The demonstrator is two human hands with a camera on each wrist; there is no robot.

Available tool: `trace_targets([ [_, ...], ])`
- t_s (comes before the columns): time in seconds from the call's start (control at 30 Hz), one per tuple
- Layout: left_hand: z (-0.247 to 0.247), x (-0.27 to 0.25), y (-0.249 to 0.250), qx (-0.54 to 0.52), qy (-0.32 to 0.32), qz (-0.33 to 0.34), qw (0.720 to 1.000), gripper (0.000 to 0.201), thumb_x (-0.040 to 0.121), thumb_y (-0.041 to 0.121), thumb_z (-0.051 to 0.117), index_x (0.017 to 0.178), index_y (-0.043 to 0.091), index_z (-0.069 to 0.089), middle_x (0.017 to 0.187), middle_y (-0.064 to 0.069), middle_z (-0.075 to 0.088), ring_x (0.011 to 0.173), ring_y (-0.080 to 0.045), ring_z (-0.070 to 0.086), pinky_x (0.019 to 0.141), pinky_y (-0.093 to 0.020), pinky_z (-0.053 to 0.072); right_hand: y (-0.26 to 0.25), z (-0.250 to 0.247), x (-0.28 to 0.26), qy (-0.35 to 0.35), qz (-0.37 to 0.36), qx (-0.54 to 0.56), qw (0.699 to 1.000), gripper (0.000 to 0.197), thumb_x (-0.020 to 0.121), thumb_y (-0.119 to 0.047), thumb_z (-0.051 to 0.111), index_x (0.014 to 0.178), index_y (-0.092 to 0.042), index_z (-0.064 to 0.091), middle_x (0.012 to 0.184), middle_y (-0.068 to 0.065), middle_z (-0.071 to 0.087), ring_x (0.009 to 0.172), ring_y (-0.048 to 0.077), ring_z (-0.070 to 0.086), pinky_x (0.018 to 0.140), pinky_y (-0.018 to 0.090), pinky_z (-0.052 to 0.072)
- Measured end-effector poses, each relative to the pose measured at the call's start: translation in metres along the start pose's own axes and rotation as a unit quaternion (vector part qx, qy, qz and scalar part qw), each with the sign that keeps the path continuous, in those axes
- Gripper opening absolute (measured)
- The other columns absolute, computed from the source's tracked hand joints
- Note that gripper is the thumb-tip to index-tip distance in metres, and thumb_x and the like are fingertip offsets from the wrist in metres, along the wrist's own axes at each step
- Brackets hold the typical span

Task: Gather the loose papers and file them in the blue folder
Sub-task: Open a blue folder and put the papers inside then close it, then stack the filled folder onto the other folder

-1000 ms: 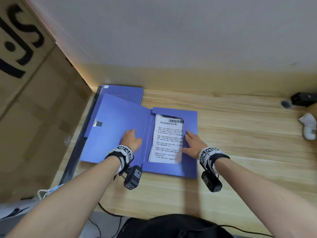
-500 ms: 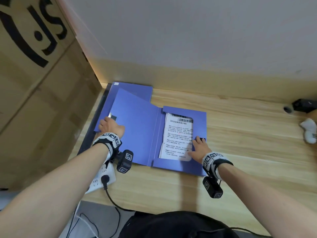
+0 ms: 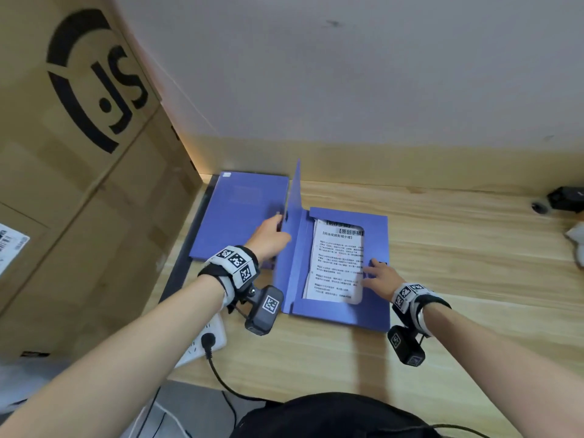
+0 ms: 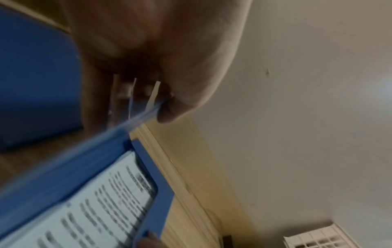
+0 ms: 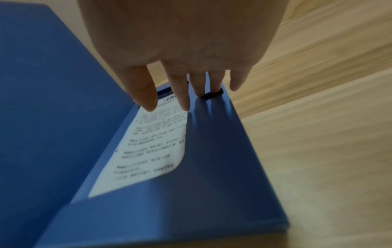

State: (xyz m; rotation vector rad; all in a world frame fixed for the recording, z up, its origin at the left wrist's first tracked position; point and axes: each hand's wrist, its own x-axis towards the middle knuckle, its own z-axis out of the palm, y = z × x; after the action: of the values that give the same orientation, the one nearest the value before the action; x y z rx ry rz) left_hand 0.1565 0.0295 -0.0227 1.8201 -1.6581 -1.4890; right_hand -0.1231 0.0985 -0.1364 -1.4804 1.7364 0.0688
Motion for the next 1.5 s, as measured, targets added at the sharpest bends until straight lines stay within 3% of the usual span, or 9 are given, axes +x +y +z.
trace_targets([
  [0.13,0.044,-0.007,0.029,-0.002,-0.064,-0.013,0.998,0.063,0.091,0.016,0.055,0.150,0.017,0.032,0.143,-0.001,0.048,0.122,-0.026,0.051,0.093,-0.040,0.049,0.004,-0.020,0.003,0.078,-0.021,0.184,0.980,0.046,0.094,-0.039,0.055,0.126,-0.007,0.064,0.128,0.010,0.064,0.119,0.026,0.057,0.099,0.035,0.043],
  [0.23,0.076,-0.004,0.033,0.055,-0.071,-0.005,0.996,0.083,0.080,0.037,0.061,0.153,0.022,0.024,0.150,0.001,0.042,0.130,-0.025,0.047,0.100,-0.041,0.048,-0.006,-0.043,0.002,0.088,-0.037,0.320,0.942,0.046,0.100,-0.041,0.045,0.123,-0.007,0.065,0.122,0.006,0.067,0.118,0.020,0.059,0.093,0.036,0.045],
  [0.37,0.114,0.003,0.031,0.135,-0.077,0.029,0.987,0.082,0.077,0.060,0.059,0.146,0.023,0.036,0.151,0.001,0.041,0.136,-0.024,0.044,0.107,-0.043,0.042,-0.019,-0.065,0.000,0.097,-0.045,0.392,0.914,0.048,0.096,-0.050,0.045,0.102,-0.010,0.069,0.095,0.005,0.071,0.090,0.018,0.064,0.084,0.035,0.044],
  [0.47,0.131,0.012,0.021,0.140,-0.091,0.017,0.986,0.063,0.087,0.052,0.054,0.140,0.020,0.044,0.144,-0.001,0.049,0.131,-0.022,0.048,0.108,-0.038,0.039,-0.009,-0.062,0.007,0.123,-0.032,0.355,0.926,0.037,0.092,-0.046,0.057,0.072,-0.015,0.055,0.071,0.001,0.057,0.065,0.016,0.054,0.068,0.034,0.043],
  [0.63,0.129,0.030,-0.010,0.133,-0.051,-0.046,0.989,0.050,0.092,0.031,0.054,0.138,0.013,0.046,0.140,-0.006,0.052,0.123,-0.025,0.055,0.100,-0.032,0.042,0.029,-0.041,0.026,0.163,0.040,0.283,0.944,0.036,0.086,-0.017,0.067,0.057,-0.017,0.046,0.056,0.000,0.046,0.055,0.018,0.044,0.059,0.029,0.039],
  [0.8,0.122,0.063,-0.063,0.139,0.023,-0.123,0.982,0.062,0.065,0.038,0.051,0.122,0.013,0.053,0.124,-0.009,0.058,0.115,-0.033,0.057,0.096,-0.045,0.049,0.056,-0.024,0.036,0.163,0.138,0.233,0.949,0.027,0.085,-0.023,0.066,0.062,-0.016,0.053,0.063,0.003,0.054,0.061,0.022,0.049,0.058,0.031,0.039],
  [0.97,0.127,0.066,-0.075,0.100,0.017,-0.156,0.983,0.035,0.076,0.018,0.059,0.111,0.012,0.052,0.115,-0.009,0.064,0.098,-0.030,0.064,0.085,-0.040,0.054,0.076,-0.010,0.044,0.166,0.200,0.223,0.940,0.019,0.081,-0.025,0.070,0.068,-0.014,0.064,0.071,0.005,0.064,0.070,0.024,0.059,0.069,0.029,0.046],
  [1.27,0.132,0.086,-0.081,0.137,0.049,-0.152,0.977,0.059,0.063,0.037,0.079,0.112,0.011,0.056,0.115,-0.005,0.061,0.103,-0.030,0.062,0.084,-0.040,0.053,0.090,-0.005,0.057,0.201,0.212,0.294,0.910,0.003,0.074,-0.017,0.065,0.074,-0.020,0.066,0.082,0.000,0.073,0.082,0.024,0.070,0.083,0.035,0.057],
  [1.5,0.130,0.083,-0.076,-0.080,0.109,-0.196,0.971,0.038,0.076,0.029,0.074,0.101,0.013,0.051,0.104,-0.013,0.067,0.094,-0.032,0.067,0.085,-0.047,0.055,0.094,-0.003,0.062,0.168,0.217,0.362,0.891,0.012,0.066,-0.024,0.068,0.056,-0.016,0.068,0.070,0.006,0.071,0.082,0.035,0.071,0.079,0.049,0.060],
])
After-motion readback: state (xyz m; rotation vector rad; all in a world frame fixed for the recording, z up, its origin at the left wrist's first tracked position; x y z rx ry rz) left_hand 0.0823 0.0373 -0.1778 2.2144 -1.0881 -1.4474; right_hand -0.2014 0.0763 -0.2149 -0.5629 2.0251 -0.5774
